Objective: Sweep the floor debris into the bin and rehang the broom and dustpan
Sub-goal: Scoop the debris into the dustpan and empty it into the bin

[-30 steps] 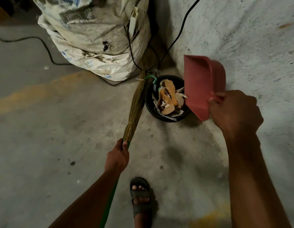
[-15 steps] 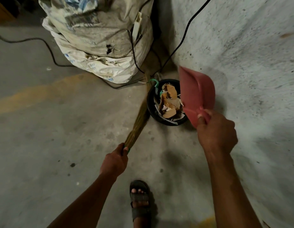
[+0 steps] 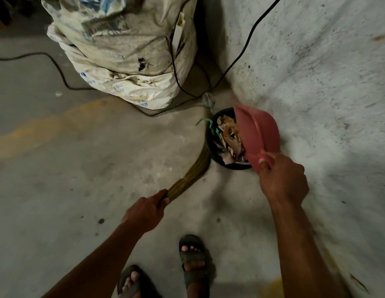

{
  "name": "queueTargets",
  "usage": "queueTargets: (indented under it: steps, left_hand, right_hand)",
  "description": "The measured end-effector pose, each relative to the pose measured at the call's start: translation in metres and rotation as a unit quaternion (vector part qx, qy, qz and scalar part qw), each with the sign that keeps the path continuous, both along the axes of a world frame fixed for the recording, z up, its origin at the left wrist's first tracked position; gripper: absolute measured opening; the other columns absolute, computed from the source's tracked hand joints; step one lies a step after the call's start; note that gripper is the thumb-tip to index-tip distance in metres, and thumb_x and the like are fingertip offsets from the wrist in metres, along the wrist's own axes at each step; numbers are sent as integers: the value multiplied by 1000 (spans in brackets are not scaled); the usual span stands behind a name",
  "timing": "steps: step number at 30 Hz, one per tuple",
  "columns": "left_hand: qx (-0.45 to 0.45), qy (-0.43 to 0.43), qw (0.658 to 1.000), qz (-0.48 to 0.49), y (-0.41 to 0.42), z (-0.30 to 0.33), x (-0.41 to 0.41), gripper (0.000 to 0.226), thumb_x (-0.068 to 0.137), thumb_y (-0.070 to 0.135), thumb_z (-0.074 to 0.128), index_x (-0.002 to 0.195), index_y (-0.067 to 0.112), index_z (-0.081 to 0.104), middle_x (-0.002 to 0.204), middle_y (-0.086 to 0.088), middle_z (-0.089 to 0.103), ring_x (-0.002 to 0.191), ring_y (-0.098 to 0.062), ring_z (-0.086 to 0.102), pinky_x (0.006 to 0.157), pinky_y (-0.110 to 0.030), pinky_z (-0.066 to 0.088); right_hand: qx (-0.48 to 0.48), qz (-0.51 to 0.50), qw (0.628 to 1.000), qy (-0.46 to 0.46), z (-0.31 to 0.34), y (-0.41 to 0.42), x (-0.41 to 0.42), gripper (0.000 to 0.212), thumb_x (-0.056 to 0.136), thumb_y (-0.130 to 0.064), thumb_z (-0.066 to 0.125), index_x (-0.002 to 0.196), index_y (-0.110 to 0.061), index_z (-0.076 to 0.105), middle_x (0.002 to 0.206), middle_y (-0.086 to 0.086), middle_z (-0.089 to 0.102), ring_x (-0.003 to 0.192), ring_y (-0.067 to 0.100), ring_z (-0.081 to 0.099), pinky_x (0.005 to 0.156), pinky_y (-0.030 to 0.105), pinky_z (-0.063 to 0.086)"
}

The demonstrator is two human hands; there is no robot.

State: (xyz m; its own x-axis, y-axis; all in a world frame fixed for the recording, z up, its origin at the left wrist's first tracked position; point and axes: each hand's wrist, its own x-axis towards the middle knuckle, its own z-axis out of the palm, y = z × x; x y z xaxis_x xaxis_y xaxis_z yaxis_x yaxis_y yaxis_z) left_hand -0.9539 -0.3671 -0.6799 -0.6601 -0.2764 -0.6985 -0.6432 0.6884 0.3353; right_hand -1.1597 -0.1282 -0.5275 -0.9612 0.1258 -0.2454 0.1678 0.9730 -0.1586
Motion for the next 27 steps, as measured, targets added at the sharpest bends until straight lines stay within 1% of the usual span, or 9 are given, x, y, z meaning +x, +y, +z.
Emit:
queueTargets:
  steps: [2, 4, 7, 12, 15, 18, 21, 24, 27]
  left_hand:
    - [-4, -9, 1000, -9, -6, 0, 9, 55, 105, 65, 29, 158, 49, 29, 81, 3, 62, 64, -14, 64, 58, -30, 55]
    - [-18, -14, 1000, 9, -14, 1, 18, 58, 103, 68, 25, 159, 50, 26, 82, 1, 63, 64, -16, 65, 61, -34, 59]
    - [-45, -6, 998, 48, -24, 7, 30, 60, 103, 68, 21, 160, 48, 24, 78, 2, 62, 59, -14, 63, 51, -31, 52]
    - [-86, 37, 994, 57, -35, 26, 38, 59, 102, 69, 19, 158, 50, 23, 74, 6, 59, 57, -12, 59, 47, -30, 46]
    - [-106, 69, 991, 47, -42, 32, 26, 59, 101, 69, 18, 158, 51, 23, 74, 5, 58, 57, -14, 58, 51, -33, 51]
    - [-118, 77, 990, 29, -48, 31, -12, 56, 103, 68, 20, 157, 52, 21, 80, 0, 58, 61, -20, 59, 56, -37, 56]
    - [-123, 62, 990, 17, -51, 23, -71, 52, 104, 64, 25, 155, 55, 21, 91, -9, 59, 72, -31, 63, 70, -45, 61]
    - [-113, 42, 993, -12, -45, 13, -138, 52, 106, 54, 33, 157, 54, 20, 94, -7, 57, 78, -29, 64, 76, -44, 61]
    - [-106, 16, 993, -55, -32, 5, -184, 58, 104, 40, 43, 159, 46, 27, 106, -9, 60, 92, -31, 68, 85, -46, 61]
  right_hand:
    - [6, -17, 1000, 3, 1, 1, 6, 27, 102, -41, 63, 124, -27, 72, 105, 18, 72, 95, 42, 69, 71, 37, 44]
    - [7, -37, 999, 10, 2, 2, 12, 28, 102, -40, 62, 124, -24, 71, 103, 19, 71, 91, 42, 69, 71, 38, 44]
    - [-4, -55, 998, 31, 6, 3, 20, 30, 103, -39, 62, 125, -21, 71, 101, 17, 74, 81, 36, 67, 70, 37, 45]
    - [-12, -75, 995, 60, 21, 1, 33, 34, 104, -40, 58, 134, -27, 67, 110, 15, 75, 97, 41, 69, 80, 44, 54]
    - [-25, -76, 993, 82, 32, -2, 39, 36, 104, -38, 56, 137, -26, 66, 113, 12, 75, 101, 41, 68, 81, 45, 54]
    - [-42, -79, 991, 101, 35, -4, 42, 35, 104, -37, 58, 137, -28, 66, 116, 9, 76, 103, 39, 68, 82, 44, 54]
    - [-58, -76, 988, 121, 32, -2, 43, 34, 103, -36, 59, 135, -29, 67, 114, 8, 76, 101, 38, 69, 81, 41, 53]
    - [-61, -75, 987, 128, 24, -1, 40, 32, 104, -35, 57, 134, -29, 68, 114, 6, 76, 100, 35, 68, 76, 33, 42]
    - [-53, -62, 986, 142, 15, 1, 38, 33, 104, -37, 55, 135, -28, 67, 113, 5, 77, 98, 34, 69, 77, 33, 44]
